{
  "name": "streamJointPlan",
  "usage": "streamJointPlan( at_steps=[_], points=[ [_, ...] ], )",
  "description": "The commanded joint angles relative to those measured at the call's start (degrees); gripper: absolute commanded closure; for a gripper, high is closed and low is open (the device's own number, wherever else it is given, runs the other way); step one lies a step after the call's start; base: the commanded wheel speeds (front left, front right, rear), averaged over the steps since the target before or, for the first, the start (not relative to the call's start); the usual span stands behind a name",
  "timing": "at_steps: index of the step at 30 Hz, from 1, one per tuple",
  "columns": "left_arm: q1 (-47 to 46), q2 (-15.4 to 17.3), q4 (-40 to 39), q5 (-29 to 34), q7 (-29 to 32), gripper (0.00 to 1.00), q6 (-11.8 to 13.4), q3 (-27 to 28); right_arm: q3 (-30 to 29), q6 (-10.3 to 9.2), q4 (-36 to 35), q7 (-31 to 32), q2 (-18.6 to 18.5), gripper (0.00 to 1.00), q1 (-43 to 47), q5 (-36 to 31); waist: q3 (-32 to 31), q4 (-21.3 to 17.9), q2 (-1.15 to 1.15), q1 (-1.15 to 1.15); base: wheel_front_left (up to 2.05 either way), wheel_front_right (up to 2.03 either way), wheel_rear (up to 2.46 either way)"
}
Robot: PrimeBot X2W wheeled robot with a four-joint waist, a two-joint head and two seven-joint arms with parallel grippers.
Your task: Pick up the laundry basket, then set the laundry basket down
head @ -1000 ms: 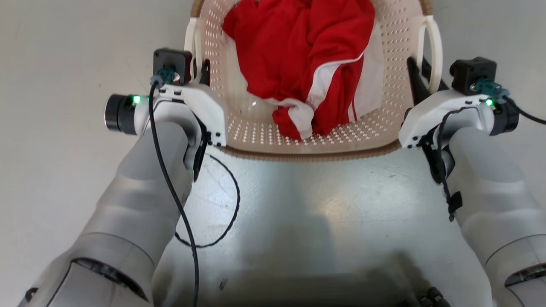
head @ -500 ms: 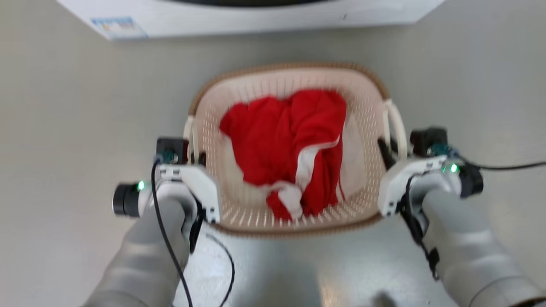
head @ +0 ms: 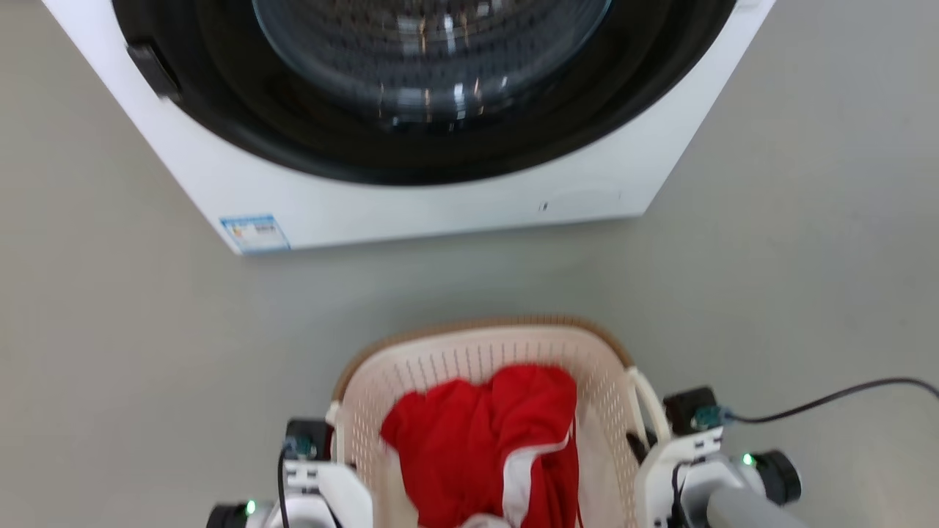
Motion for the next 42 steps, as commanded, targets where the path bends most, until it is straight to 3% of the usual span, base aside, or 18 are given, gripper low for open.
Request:
streamJointPlan(
  at_steps=[1,18,42],
  points=[
    [0.7,1.0,-1.2,-0.1,-0.6,1.0,-0.4,-0.2,3.2,0.99,-1.6,1.1,0.6,1.0,2.8,0.2,-5.8,-1.2,0.0,0.0,0.0,0.0,0.0],
    [9.2,1.0,-2.9,-4.2,1.3,1.0,-0.2,-4.0,15.3,0.99,-5.0,6.9,0.6,1.0,9.2,8.6,-16.2,-1.9,0.0,0.0,0.0,0.0,0.0],
    [9.1,1.0,-2.4,-7.4,1.3,1.0,-0.1,-7.4,20.5,0.99,-3.3,5.6,0.6,1.0,8.1,14.9,-15.9,-2.2,0.0,0.0,0.0,0.0,0.0]
  ],
)
